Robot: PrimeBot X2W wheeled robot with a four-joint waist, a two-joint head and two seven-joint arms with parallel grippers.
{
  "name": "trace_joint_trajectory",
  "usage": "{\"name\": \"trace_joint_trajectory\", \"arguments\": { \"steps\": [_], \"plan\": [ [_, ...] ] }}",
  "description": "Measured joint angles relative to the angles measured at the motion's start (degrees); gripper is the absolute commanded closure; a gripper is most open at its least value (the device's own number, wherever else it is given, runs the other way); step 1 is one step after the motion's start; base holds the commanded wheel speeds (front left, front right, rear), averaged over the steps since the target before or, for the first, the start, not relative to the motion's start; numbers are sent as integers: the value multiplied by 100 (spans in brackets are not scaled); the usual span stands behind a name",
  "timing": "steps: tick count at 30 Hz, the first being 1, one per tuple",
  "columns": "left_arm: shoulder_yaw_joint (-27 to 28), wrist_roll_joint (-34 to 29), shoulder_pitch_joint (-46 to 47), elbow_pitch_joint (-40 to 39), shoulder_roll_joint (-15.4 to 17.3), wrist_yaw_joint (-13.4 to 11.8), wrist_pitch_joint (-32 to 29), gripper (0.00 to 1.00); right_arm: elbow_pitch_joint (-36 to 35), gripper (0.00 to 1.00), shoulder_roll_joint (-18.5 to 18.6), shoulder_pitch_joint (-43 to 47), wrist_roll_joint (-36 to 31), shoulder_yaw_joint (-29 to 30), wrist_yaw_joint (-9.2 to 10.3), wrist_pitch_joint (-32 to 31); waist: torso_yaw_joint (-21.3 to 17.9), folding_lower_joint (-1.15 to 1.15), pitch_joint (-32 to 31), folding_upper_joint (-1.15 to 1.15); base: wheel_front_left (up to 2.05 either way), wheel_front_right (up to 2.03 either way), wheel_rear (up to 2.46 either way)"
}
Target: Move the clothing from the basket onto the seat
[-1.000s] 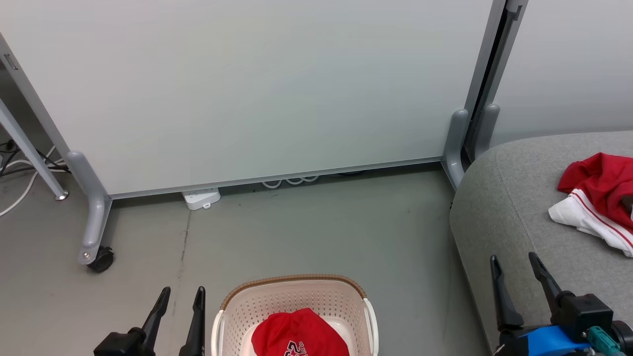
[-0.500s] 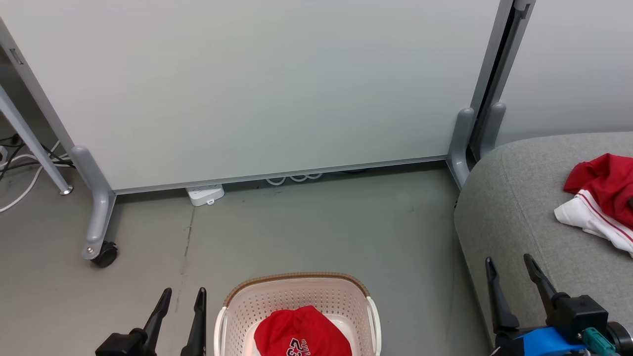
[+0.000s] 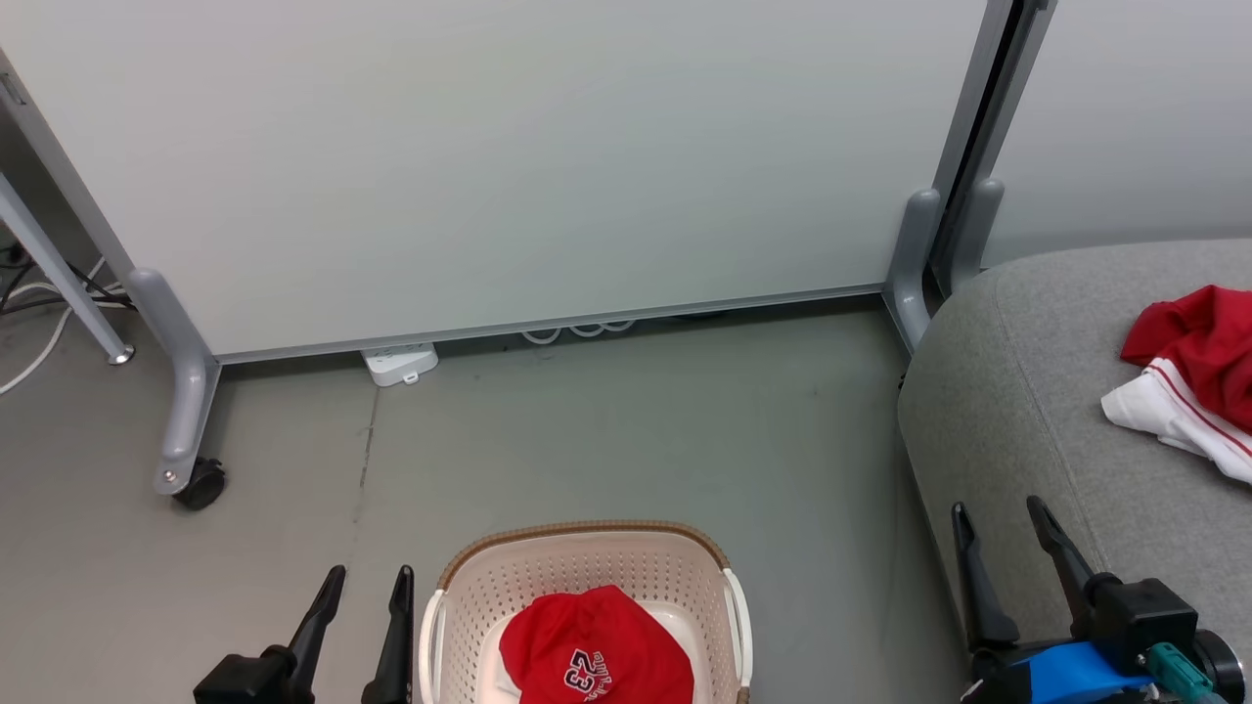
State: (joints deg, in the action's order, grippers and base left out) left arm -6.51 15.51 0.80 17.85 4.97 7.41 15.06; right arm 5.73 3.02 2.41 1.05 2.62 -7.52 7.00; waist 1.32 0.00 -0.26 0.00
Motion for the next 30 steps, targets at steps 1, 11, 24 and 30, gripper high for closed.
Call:
{"name": "trace_joint_trajectory", "arguments": {
  "steps": [1, 11, 24, 30],
  "plan": [
    [-19, 0, 7, -3, 3, 0, 0, 0, -3, 0, 0, -15, 2, -9, 0, 3, -7, 0, 34, 0, 0, 0, 0],
    [-332, -51, 633, -8, -25, 0, 0, 0, -137, 0, -3, -692, 30, -132, 0, 93, -107, 1, 938, 0, 0, 0, 0],
    [-909, -75, 2190, 397, 73, 0, 0, 0, -543, 0, -5, -2151, -144, -363, 0, 260, -431, 2, 2859, 0, 0, 0, 0],
    [-1071, -41, 2908, 869, 157, 0, 0, 0, -546, 0, -5, -2665, -168, -436, 0, 364, -654, 2, 3717, 0, 0, 0, 0]
  ]
}}
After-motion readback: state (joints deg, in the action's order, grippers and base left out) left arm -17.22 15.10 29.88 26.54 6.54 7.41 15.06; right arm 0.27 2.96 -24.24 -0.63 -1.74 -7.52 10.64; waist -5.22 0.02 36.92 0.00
